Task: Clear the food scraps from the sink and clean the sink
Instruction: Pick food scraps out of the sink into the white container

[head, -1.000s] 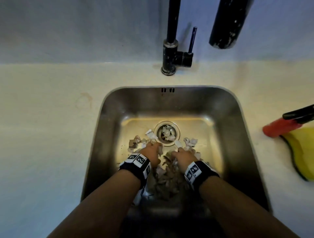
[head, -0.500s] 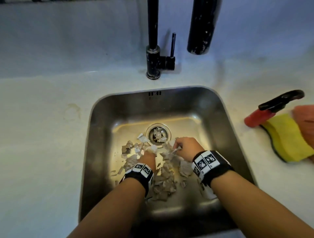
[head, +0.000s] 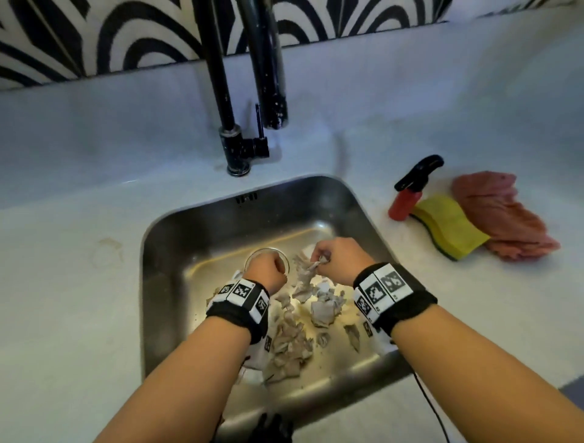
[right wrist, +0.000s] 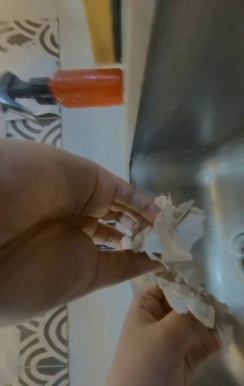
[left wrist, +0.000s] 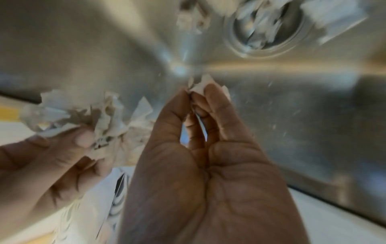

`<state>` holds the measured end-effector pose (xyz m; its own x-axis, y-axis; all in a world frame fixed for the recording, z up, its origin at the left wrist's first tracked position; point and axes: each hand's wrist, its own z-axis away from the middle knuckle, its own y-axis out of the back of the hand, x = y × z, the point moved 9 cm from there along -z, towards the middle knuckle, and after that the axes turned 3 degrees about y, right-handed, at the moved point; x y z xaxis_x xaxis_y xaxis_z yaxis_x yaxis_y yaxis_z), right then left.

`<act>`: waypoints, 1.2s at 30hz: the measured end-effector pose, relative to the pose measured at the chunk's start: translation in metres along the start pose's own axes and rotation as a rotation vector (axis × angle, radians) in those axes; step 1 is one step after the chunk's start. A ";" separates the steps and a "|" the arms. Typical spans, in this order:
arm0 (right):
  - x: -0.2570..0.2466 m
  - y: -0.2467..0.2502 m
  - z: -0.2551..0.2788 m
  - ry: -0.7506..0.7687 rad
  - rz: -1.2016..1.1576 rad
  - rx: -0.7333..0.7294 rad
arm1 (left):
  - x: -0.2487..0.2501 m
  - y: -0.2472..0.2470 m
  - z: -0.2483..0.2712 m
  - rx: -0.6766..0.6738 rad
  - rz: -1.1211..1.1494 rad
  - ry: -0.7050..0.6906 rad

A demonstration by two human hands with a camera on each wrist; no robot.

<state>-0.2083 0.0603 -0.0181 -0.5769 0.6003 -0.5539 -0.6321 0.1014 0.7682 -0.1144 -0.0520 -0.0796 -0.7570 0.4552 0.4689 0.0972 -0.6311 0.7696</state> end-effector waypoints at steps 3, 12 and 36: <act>-0.004 0.031 0.016 0.009 -0.018 0.059 | 0.038 0.025 0.015 0.048 0.066 -0.071; 0.024 0.103 0.095 0.085 -0.013 0.161 | 0.140 0.031 0.089 0.141 0.064 -0.240; 0.358 0.054 0.305 -0.213 -0.187 0.011 | 0.298 -0.289 0.240 -0.179 0.238 -0.321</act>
<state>-0.2912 0.5228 -0.0766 -0.3287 0.7232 -0.6073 -0.7109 0.2339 0.6633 -0.2126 0.4172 -0.0586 -0.4853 0.4378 0.7568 0.1100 -0.8281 0.5496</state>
